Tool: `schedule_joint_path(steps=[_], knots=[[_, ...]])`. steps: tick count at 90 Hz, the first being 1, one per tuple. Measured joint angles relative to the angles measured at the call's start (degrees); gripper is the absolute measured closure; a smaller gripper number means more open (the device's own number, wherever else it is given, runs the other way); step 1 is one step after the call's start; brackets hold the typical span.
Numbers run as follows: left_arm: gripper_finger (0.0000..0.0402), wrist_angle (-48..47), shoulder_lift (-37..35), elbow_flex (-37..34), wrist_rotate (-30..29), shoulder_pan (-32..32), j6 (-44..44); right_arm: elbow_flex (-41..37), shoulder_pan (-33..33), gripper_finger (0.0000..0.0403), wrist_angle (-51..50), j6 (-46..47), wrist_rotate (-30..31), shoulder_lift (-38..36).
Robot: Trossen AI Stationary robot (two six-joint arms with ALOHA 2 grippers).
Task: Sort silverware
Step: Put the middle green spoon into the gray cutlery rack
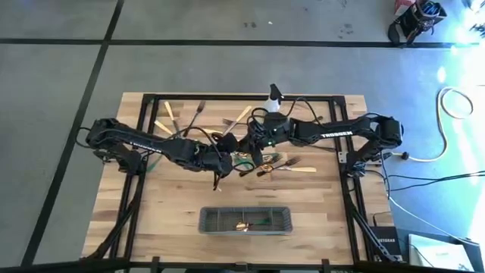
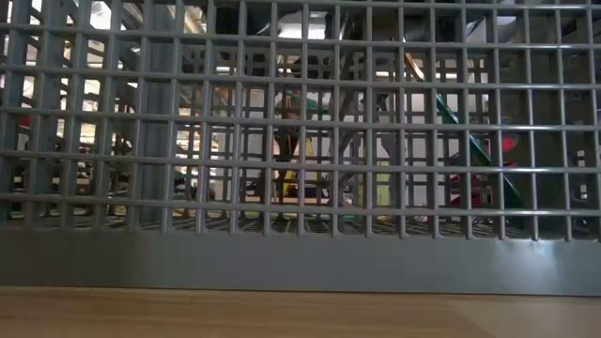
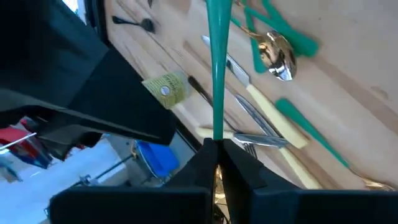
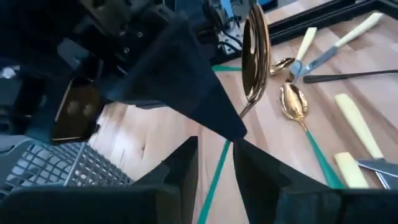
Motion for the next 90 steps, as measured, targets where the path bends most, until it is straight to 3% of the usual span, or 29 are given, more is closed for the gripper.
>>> schedule_joint_path(steps=[61,90], knots=[[0.0401,5.53,0.0,0.0,0.09,0.09,5.14,0.0,1.55,0.032,-3.39,-0.68,0.84,0.02],[0.0401,7.34,0.0,0.0,0.02,0.09,5.88,0.0,1.51,0.039,-4.09,-0.88,0.79,0.02]])
